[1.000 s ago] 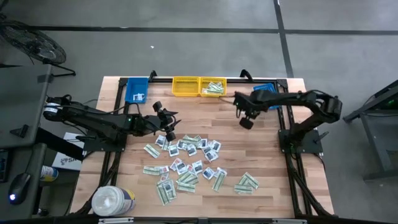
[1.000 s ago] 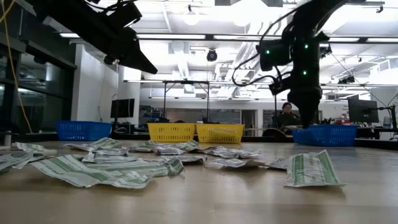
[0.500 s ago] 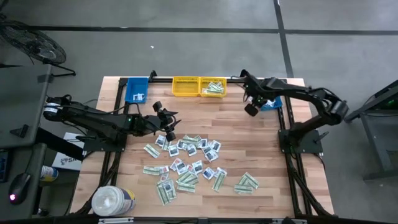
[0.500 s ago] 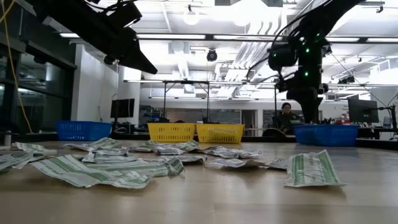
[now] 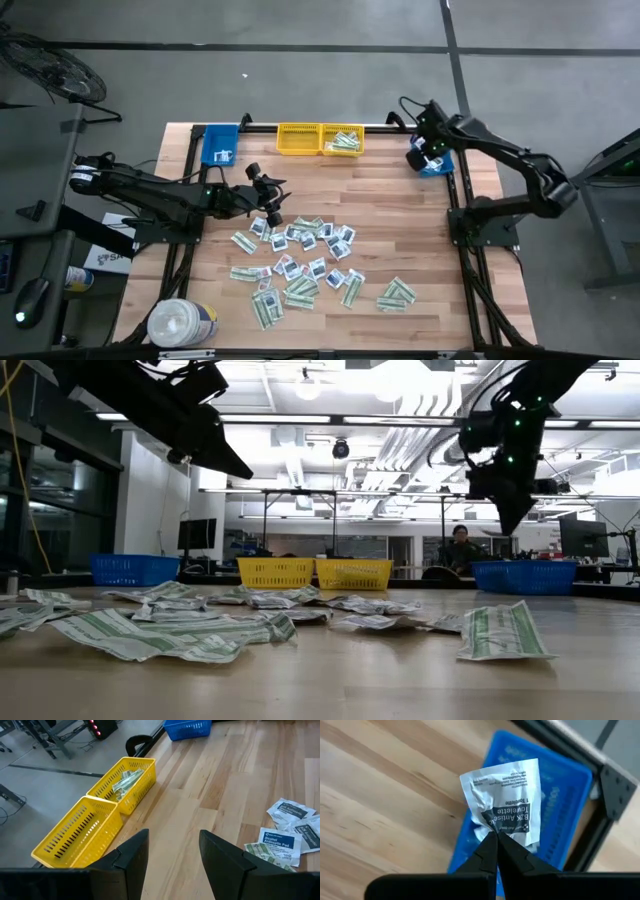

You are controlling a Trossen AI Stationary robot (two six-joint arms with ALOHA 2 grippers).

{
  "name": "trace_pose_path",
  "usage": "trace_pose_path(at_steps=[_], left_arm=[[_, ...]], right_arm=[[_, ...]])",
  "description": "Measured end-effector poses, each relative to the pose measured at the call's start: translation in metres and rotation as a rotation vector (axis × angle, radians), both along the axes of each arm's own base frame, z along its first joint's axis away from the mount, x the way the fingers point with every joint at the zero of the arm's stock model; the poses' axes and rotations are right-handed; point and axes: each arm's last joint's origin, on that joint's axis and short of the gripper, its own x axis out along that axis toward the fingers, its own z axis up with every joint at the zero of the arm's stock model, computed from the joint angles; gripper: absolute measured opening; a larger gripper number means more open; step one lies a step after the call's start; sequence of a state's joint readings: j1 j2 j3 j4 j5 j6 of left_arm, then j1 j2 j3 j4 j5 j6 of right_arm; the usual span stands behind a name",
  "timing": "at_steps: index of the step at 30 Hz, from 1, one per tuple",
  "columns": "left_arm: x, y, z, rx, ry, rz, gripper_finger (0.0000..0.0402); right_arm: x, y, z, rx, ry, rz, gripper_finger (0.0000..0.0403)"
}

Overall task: Pick & Place First Aid Supplies
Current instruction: Put the black towelette pack into the right blue bin

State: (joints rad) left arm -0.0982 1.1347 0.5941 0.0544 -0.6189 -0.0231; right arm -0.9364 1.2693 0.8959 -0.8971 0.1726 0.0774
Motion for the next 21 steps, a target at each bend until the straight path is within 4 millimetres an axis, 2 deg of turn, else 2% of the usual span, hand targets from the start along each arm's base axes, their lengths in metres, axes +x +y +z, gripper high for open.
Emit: trace_pose_path(at_steps=[8,15,21], left_arm=[[0.0,0.0,0.0,-0.002,-0.001,-0.003,0.0172],[0.0,0.0,0.0,-0.004,0.0,-0.007,0.0172],[0.0,0.0,0.0,-0.004,0.004,-0.008,0.0172]], right_arm=[[-0.003,-0.005,-0.008,0.091,-0.044,-0.072,0.0],[0.0,-0.01,-0.029,0.195,0.046,-0.126,0.0],[0.004,-0.012,-0.037,0.19,0.099,-0.149,0.0]])
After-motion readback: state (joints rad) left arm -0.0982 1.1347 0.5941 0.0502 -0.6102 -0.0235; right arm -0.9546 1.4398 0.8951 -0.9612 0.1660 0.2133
